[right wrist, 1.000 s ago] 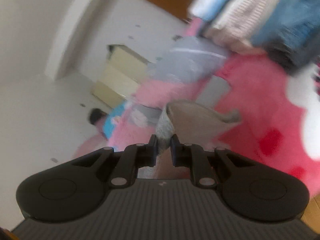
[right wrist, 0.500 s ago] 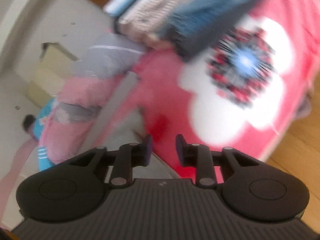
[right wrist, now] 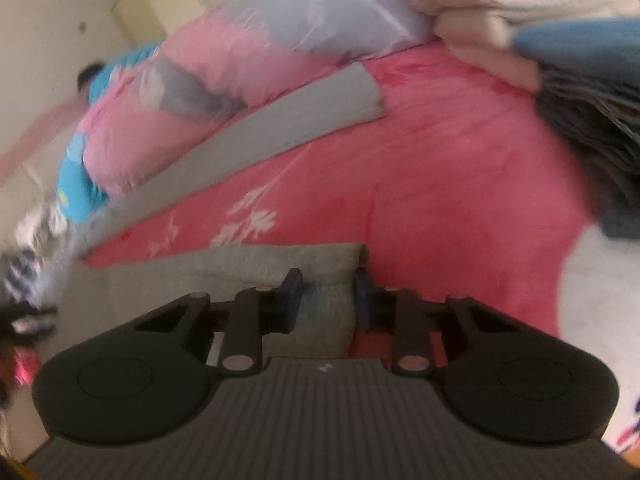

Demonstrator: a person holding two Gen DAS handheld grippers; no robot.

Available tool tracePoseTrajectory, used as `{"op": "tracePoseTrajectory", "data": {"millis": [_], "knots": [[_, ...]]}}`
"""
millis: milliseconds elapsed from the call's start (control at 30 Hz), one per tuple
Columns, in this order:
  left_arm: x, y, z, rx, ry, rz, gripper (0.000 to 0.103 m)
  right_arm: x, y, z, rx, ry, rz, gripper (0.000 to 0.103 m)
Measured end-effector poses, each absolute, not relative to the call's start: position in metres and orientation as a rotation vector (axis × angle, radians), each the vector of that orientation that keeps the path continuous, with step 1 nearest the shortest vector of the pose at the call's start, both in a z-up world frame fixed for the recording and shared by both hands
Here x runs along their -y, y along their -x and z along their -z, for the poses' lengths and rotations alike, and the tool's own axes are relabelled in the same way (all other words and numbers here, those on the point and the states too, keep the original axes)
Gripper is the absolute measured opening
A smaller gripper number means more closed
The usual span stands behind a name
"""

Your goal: Fold clothes

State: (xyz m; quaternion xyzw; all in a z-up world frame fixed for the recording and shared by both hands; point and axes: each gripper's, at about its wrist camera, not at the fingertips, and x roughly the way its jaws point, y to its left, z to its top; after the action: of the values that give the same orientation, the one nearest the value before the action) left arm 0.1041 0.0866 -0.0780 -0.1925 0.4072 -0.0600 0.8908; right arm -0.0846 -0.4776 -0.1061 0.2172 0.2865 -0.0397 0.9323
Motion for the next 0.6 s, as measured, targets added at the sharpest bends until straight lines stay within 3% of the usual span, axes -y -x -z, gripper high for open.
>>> {"op": "tracePoseTrajectory", "data": {"millis": [200, 400, 600], "knots": [[-0.084, -0.106, 0.078, -0.843, 0.372, 0.122, 0.066, 0.48, 0.088, 0.073, -0.413, -0.337, 0.155, 0.009], [-0.085, -0.106, 0.078, -0.844, 0.373, 0.127, 0.066, 0.478, 0.057, 0.107, -0.545, -0.13, 0.295, 0.01], [-0.087, -0.107, 0.078, -0.844, 0.376, 0.136, 0.069, 0.482, 0.091, 0.082, -0.418, -0.291, 0.315, 0.012]]}}
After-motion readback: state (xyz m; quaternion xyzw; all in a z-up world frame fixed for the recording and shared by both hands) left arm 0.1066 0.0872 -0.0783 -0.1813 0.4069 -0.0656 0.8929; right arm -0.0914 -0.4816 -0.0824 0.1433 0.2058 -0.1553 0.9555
